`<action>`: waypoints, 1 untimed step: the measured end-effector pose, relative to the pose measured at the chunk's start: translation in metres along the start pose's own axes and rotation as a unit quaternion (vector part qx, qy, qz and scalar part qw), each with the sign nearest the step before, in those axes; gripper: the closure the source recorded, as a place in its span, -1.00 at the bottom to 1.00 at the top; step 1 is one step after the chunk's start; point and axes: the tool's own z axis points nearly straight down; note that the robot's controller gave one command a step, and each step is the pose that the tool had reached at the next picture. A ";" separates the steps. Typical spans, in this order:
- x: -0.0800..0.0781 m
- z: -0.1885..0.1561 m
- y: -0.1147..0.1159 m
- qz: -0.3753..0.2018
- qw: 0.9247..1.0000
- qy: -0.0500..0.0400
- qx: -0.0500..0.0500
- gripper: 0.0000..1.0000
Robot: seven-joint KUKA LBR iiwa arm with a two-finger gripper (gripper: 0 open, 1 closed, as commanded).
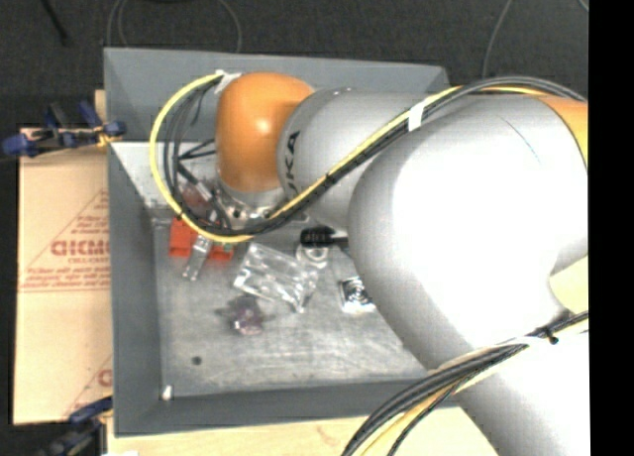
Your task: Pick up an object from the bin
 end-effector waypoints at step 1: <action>0.025 0.000 0.020 0.075 0.997 -0.001 0.001 -1.00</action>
Offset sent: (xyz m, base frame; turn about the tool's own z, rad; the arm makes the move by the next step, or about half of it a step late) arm -0.0164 0.0296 -0.0046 0.1532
